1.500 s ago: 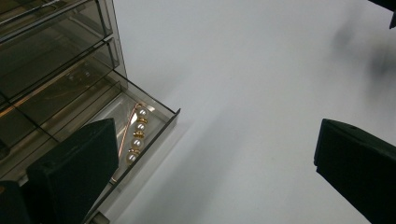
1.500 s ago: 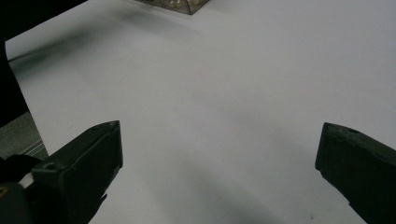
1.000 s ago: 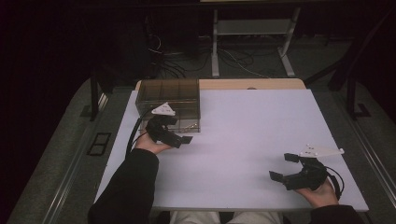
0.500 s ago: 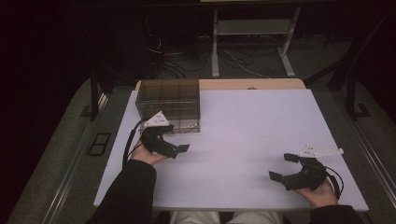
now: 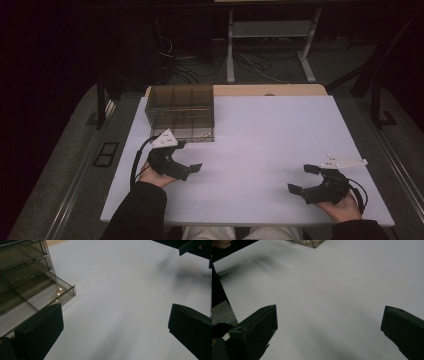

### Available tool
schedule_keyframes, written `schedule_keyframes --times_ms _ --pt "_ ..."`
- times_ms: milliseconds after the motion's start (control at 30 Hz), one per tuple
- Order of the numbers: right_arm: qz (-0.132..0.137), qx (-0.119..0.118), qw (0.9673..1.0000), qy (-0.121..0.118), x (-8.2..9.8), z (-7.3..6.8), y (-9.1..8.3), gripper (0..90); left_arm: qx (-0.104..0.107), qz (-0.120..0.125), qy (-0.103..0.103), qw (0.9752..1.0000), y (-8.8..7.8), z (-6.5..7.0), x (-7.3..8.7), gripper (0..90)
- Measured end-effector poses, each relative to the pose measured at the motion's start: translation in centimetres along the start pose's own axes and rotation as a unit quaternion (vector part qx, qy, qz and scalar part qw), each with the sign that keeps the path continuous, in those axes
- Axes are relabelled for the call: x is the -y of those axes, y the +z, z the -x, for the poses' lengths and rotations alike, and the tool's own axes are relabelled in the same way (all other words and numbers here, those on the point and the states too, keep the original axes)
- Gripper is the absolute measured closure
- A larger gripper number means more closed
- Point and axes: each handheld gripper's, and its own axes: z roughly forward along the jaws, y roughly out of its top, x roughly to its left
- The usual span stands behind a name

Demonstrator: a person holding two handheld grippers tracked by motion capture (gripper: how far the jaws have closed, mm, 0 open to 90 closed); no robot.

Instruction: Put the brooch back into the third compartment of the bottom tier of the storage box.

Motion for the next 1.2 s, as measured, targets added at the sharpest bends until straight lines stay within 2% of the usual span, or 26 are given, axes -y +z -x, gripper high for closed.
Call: schedule_keyframes --times_ms 500,767,833,1000,1200 --pt "0.001 0.000 1.0000 0.000 0.0 0.0 0.0 0.3 -0.001 0.018 -0.009 0.9998 -0.1 1.6 2.3 0.0" --pt "0.003 -0.001 1.0000 -0.001 0.0 0.0 0.0 0.2 0.006 0.024 -0.019 0.9995 0.0 2.1 3.8 0.0" --pt "0.002 -0.001 1.0000 -0.001 0.0 -0.1 0.1 0.3 0.007 0.028 -0.014 0.9995 0.0 2.4 4.0 0.0" --pt "0.001 -0.003 1.0000 -0.004 0.0 -0.2 0.1 0.3 0.016 0.020 -0.014 0.9996 0.4 2.6 4.4 0.0" --pt "-0.001 -0.004 1.0000 -0.008 0.1 -0.2 0.2 0.3 0.016 0.015 -0.018 0.9996 0.6 2.5 4.6 0.0"
